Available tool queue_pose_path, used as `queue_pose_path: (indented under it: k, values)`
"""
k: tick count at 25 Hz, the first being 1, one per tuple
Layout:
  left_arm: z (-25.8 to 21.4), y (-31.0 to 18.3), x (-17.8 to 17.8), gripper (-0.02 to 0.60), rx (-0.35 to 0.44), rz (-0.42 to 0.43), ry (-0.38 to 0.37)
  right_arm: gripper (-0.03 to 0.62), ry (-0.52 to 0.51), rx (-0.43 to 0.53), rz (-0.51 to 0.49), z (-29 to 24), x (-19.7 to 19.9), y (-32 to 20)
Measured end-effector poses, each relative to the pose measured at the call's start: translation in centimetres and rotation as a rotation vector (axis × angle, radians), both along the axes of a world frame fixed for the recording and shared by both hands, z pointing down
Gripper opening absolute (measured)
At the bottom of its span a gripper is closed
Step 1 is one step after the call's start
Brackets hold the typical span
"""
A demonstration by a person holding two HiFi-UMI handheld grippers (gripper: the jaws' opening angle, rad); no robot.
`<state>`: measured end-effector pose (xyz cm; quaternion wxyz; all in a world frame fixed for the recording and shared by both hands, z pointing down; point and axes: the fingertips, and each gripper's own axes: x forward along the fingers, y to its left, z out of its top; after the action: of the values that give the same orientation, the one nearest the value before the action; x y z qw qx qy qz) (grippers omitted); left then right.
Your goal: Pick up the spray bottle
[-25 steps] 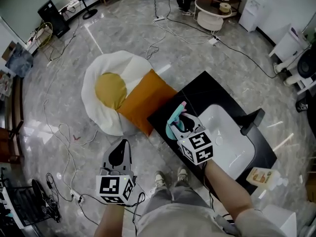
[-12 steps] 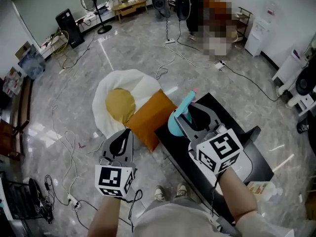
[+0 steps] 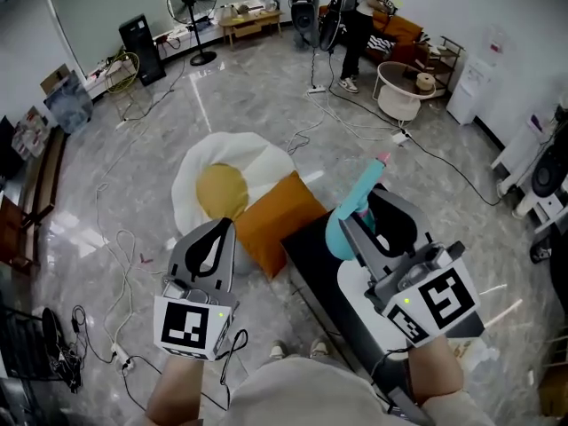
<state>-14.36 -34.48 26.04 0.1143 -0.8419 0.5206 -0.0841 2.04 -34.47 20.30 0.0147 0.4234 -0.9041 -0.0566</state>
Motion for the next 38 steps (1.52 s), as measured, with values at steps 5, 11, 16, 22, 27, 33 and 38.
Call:
queue_pose_path:
  k: [5,11,16,22,27,33,38]
  values:
    - [-0.4,1.6,0.2,0.025,0.014,-0.001,0.002,0.163,-0.024,0.007,0.001,-0.3,0.7,2.2]
    - [0.8,2.7,0.2,0.025,-0.025,-0.018,0.043,0.163,-0.010,-0.013,0.014,1.2,1.2,4.1]
    - [2.2,3.4,0.5,0.025,-0.063,-0.007,0.037,0.161,0.023,-0.082,0.004,4.6,0.9,4.9]
    - [3.9,4.2,0.5,0.025,-0.108,-0.010,0.025,0.161,0.030,-0.161,-0.004,7.9,0.8,5.6]
    - [3.9,4.4,0.6,0.025,-0.107,-0.005,0.017,0.161,0.022,-0.172,-0.004,8.2,1.1,5.7]
    - [3.6,4.6,1.0,0.025,-0.099,0.001,0.019,0.161,0.023,-0.162,-0.013,8.1,0.7,6.1]
    - [3.8,5.0,0.9,0.025,-0.092,0.021,-0.011,0.161,0.027,-0.157,-0.009,7.7,0.7,6.7]
